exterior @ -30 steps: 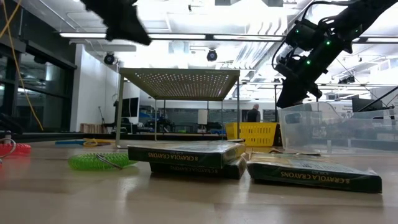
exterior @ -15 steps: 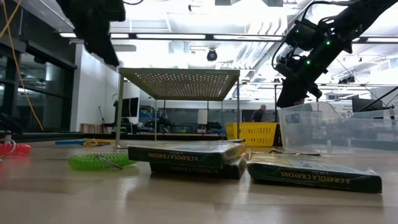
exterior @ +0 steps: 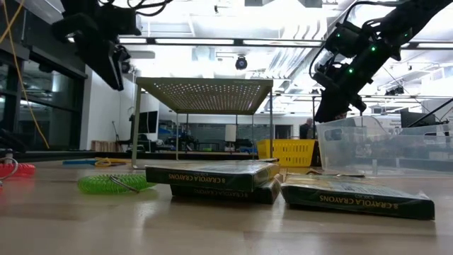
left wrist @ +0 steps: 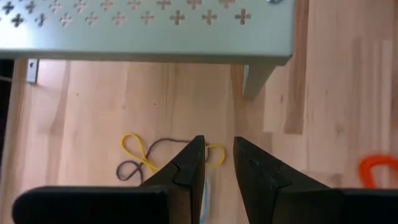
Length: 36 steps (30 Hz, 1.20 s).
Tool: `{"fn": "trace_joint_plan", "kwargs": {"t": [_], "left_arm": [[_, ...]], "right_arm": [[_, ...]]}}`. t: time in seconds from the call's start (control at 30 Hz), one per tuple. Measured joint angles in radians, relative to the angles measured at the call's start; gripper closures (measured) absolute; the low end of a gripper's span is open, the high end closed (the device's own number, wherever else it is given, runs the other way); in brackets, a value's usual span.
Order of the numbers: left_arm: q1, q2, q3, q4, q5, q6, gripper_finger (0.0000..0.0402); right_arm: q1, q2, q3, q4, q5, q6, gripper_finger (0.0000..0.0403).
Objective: Pick & Place Office Desk Supplies
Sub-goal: Put the blue rubber band into the black bin
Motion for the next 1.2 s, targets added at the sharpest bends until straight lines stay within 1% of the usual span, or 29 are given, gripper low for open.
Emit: {"fn": "trace_joint_plan", "kwargs": {"t": [0.17, 0.27, 0.43, 0.67, 1.0, 1.2], "left_arm": [[0.043, 0.022, 0.0, -0.02, -0.016, 0.107, 0.0323], [0.08, 0.041, 0.0, -0.031, 0.0, 0.114, 0.0323], [0.145, 0.074, -0.004, -0.098, 0.009, 0.12, 0.0323], [0.203, 0.076, -0.064, -0.05, 0.067, 0.121, 0.0323], [0.185, 0.076, -0.158, -0.008, 0.099, 0.12, 0.0323], [0.145, 0.076, -0.162, 0.002, 0.099, 0.117, 0.0323]], "right_arm": [[0.0, 0.0, 0.0, 0.004, 0.0, 0.0, 0.0344], [0.0, 0.0, 0.0, 0.005, 0.0, 0.0, 0.0344], [0.0, 0.0, 0.0, 0.006, 0.0, 0.0, 0.0343], [0.0, 0.0, 0.0, 0.005, 0.0, 0.0, 0.0343], [0.0, 0.0, 0.0, 0.005, 0.0, -0.001, 0.0343], [0.0, 0.0, 0.0, 0.005, 0.0, 0.0, 0.0343]]}}
